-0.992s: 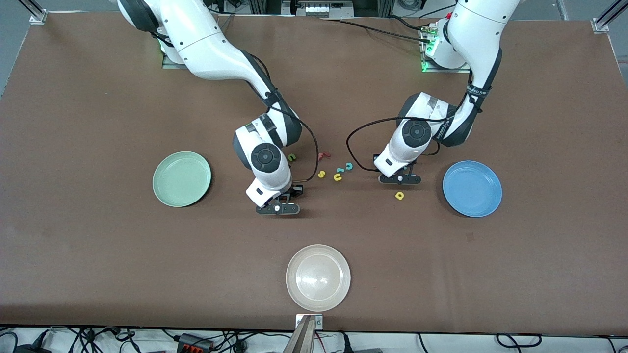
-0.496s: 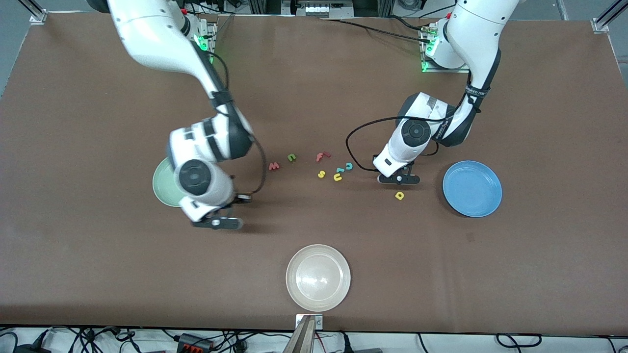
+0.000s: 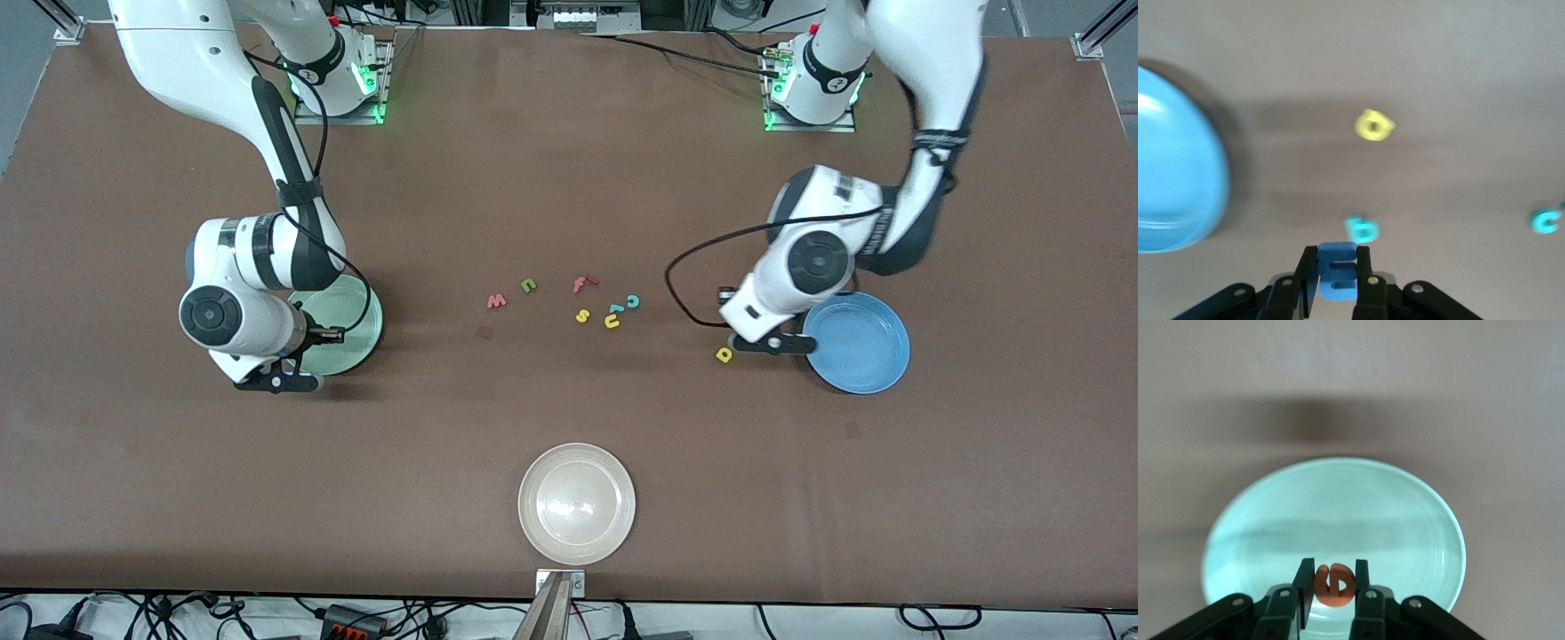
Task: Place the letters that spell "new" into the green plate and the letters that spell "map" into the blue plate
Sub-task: 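Open the right gripper over the green plate while the left gripper releases E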
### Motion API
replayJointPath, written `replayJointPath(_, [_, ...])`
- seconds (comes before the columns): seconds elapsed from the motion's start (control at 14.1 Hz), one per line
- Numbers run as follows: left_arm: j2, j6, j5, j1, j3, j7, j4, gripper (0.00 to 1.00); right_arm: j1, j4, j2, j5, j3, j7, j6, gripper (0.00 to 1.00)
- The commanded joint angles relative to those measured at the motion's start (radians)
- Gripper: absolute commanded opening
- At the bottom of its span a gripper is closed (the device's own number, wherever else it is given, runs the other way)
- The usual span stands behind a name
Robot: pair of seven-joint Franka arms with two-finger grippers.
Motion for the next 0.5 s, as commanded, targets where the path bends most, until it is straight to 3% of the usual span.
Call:
replayJointPath(0.0, [0.029,-0.042,0.106,0.111,-0.006,0.15,0.038,0.11,0.016,-0.098,-0.028,-0.013,0.0,-0.004,0.094,0.03])
replayJointPath(0.07, [0.05,-0.032,0.122,0.155,-0.007,0.192,0.038,0.11,0.019,-0.098,-0.012,-0.012,0.0,-0.003,0.108,0.04])
replayJointPath(0.14, [0.073,-0.003,0.131,0.198,-0.007,0.224,0.035,0.11,0.02,-0.098,-0.001,-0.012,0.0,-0.003,0.114,0.12])
replayJointPath(0.21, [0.095,0.033,0.131,0.223,-0.006,0.255,0.028,0.11,0.019,-0.098,0.0,-0.013,0.0,-0.003,0.116,0.52])
replayJointPath(0.28, [0.118,0.058,0.131,0.248,-0.007,0.289,0.021,0.11,0.017,-0.097,-0.007,-0.012,0.0,0.0,0.111,1.0])
replayJointPath(0.43, [0.153,0.121,0.131,0.291,-0.016,0.317,0.002,0.13,0.025,-0.086,-0.055,-0.012,0.0,0.006,0.075,1.0])
